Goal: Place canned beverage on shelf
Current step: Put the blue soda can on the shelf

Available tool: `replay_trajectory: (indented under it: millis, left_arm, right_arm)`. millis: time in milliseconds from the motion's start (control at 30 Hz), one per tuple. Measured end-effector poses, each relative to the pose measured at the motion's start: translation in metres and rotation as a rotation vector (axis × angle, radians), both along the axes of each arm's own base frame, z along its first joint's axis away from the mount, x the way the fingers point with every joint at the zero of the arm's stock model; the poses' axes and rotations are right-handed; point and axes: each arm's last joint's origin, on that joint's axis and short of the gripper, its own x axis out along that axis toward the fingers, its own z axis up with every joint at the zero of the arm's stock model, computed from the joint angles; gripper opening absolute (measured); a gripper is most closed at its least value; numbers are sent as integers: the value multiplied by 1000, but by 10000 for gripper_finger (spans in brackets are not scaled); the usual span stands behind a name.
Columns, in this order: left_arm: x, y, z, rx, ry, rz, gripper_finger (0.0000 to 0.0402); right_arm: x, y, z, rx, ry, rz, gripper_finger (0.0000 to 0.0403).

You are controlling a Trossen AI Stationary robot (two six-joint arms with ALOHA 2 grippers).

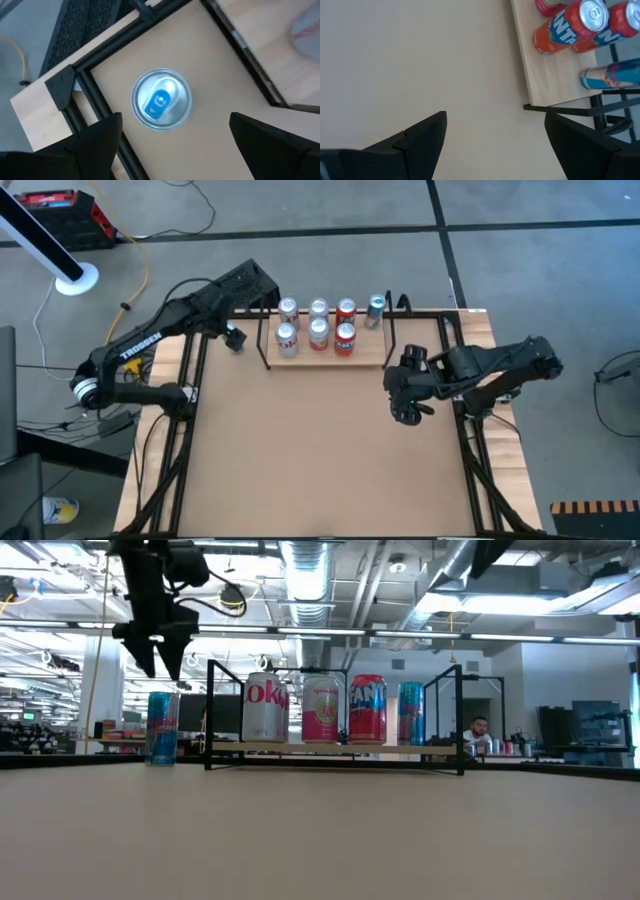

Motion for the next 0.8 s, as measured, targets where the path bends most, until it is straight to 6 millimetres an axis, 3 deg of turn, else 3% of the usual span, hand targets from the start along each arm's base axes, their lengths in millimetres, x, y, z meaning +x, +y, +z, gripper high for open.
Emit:
replay_trajectory:
  millis: [400,800]
  left_arm:
    - [11,35,-29,-48,89,13,355]
    - [10,45,-41,-85,135,-4,339]
  right_arm:
    - [0,0,0,5,3,3,360]
    - [2,-9,0,-29,9,-3,360]
